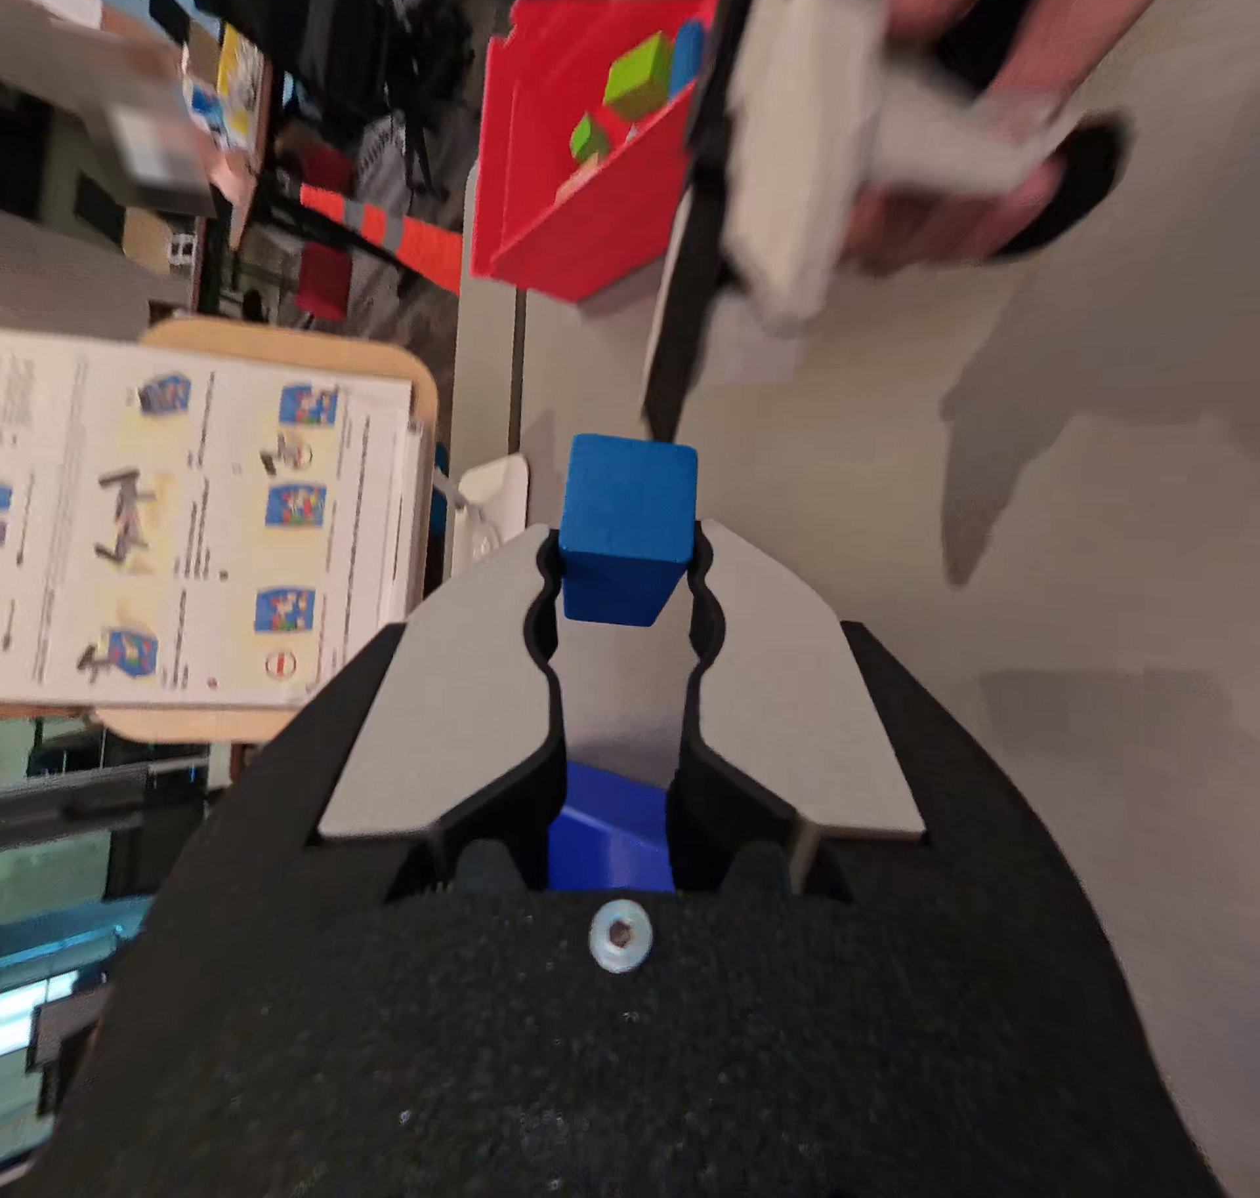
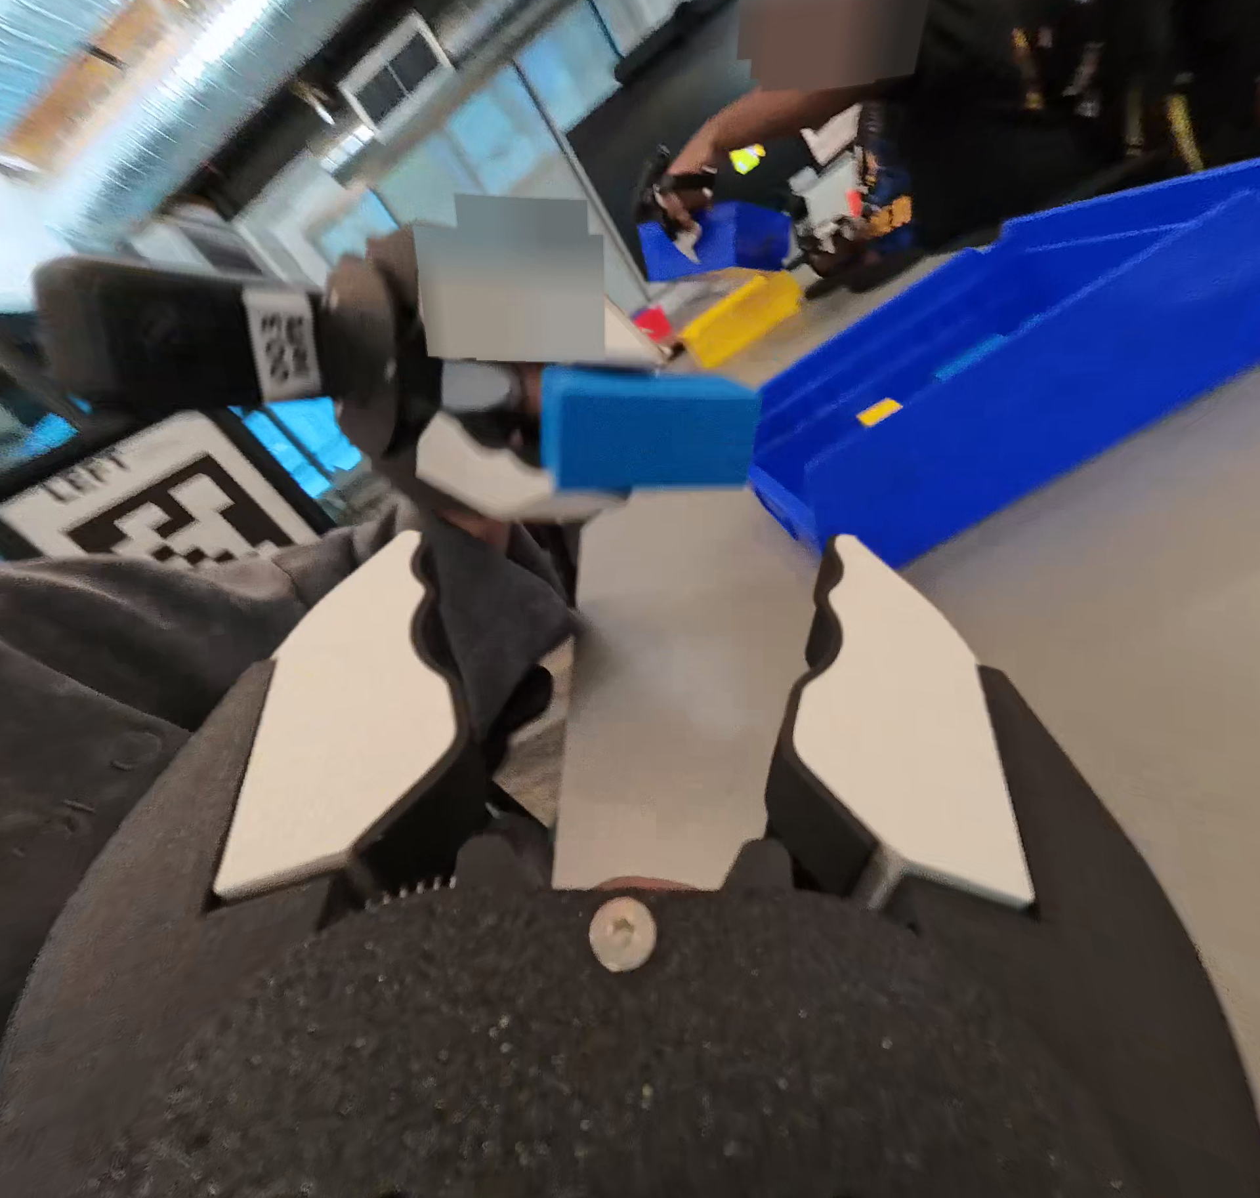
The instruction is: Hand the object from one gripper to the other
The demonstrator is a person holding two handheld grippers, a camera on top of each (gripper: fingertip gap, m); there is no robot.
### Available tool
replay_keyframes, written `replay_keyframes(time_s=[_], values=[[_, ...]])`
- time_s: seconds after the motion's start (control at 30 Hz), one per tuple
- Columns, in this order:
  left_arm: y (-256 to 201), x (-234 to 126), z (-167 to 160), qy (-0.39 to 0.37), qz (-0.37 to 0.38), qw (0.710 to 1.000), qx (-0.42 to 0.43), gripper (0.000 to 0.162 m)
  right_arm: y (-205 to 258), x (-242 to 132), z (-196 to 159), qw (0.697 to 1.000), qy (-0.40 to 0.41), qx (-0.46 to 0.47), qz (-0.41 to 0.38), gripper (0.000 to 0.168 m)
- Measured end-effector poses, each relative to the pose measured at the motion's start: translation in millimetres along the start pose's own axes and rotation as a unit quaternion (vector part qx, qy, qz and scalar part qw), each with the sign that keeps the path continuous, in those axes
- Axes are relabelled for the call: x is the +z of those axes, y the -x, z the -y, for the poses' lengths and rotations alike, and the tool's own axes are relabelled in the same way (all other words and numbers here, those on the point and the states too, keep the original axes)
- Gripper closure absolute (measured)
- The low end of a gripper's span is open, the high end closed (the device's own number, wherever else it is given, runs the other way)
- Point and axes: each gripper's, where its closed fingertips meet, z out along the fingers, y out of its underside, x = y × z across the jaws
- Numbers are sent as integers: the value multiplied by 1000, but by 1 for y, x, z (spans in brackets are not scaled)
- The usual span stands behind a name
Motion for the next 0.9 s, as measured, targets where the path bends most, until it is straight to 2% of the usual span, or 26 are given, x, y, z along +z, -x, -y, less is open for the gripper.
replay_keyframes(time_s=[0.13,0.2,0.27,0.43,0.5,0.57,0.63,0.67,0.73,0.8,0.87,0.9], values=[[-14,1,22,-3,-2,1000,21,127,6,9,10,995,-40,49,72,69],[-14,4,26,-10,3,1000,21,127,14,9,4,991,-36,64,116,86],[-17,8,28,-21,-1,1000,10,127,14,9,-4,989,-9,73,125,97],[-21,16,34,-41,22,999,-12,127,12,0,-5,988,-22,75,131,98],[-23,18,31,-41,46,996,-58,126,8,-3,-7,991,-15,68,118,98],[-28,18,19,-24,58,985,-162,114,-1,-8,-9,995,-2,57,82,98],[-52,18,15,-34,14,955,-293,99,-11,-17,-9,998,18,40,43,98],[-66,16,15,-57,-7,934,-351,96,-16,-25,-6,999,28,27,16,98],[-93,14,8,-83,-40,895,-436,105,-23,-47,12,998,34,-6,-44,98],[-114,12,-8,-62,-51,887,-455,104,-30,-80,41,993,27,-33,-111,98],[-127,11,-25,-54,-32,881,-469,113,-58,-132,70,968,23,-18,-249,98],[-135,13,-31,-49,-40,873,-483,118,-78,-167,78,941,23,17,-337,98]])
